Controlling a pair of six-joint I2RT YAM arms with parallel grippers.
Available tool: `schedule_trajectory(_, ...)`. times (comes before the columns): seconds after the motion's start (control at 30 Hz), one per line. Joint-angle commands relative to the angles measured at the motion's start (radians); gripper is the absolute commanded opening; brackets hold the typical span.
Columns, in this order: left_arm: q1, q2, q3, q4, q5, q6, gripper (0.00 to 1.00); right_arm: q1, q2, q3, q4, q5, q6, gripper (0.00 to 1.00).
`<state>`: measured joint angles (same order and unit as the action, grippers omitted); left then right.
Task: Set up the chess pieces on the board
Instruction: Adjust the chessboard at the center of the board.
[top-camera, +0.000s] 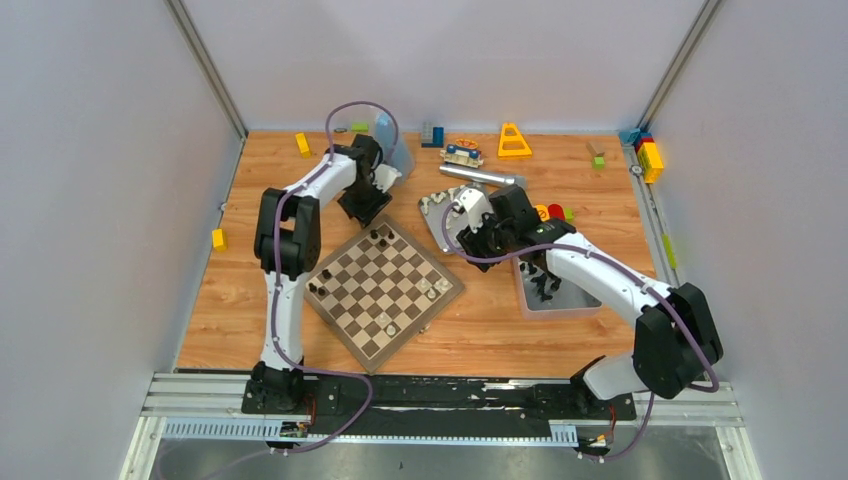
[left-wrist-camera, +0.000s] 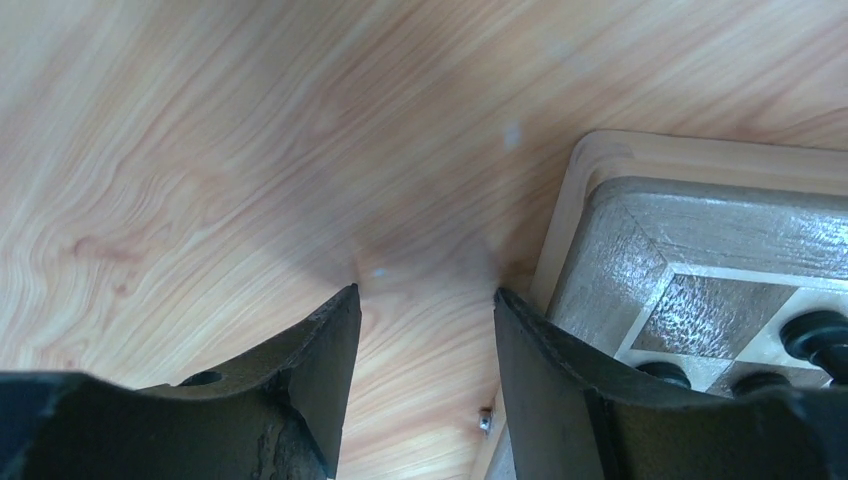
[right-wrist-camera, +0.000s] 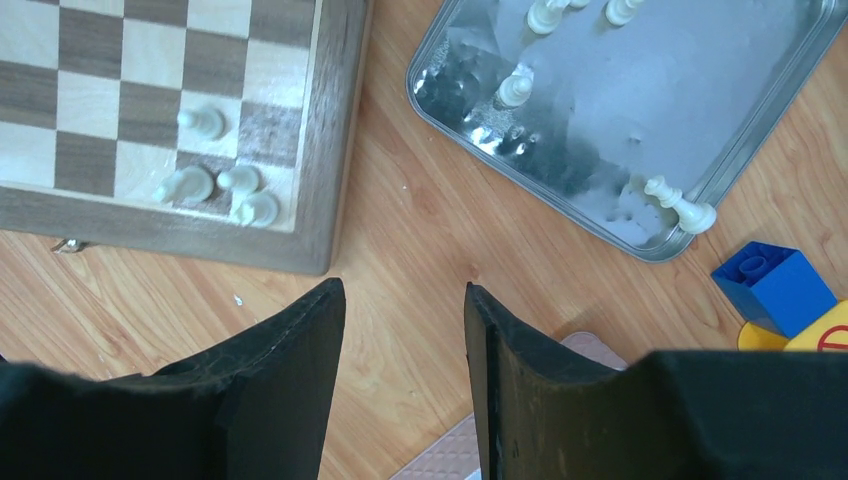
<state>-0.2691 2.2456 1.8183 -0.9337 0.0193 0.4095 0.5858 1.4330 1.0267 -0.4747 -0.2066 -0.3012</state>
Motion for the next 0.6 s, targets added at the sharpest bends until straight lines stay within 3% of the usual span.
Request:
schedule_trajectory(0.0, -0.1, 0.085, 0.042, -0.033, 0.09, -0.043, 0.6, -0.023, -0.042, -0.014, 0.02, 0.005, 0.007, 0.49)
schedule_trajectory(0.2, -0.114, 0.049, 0.108, -0.02, 0.069, -0.093, 0.64, -0.041, -0.037, -0.017, 0.022, -0.014, 0.008, 0.49)
schedule_trajectory(0.57, -0.022, -0.337, -0.155, 0.151, 0.014, -0.069, 0.86, -0.053, -0.025, -0.036, 0.048, -0.035, 0.001, 0.49)
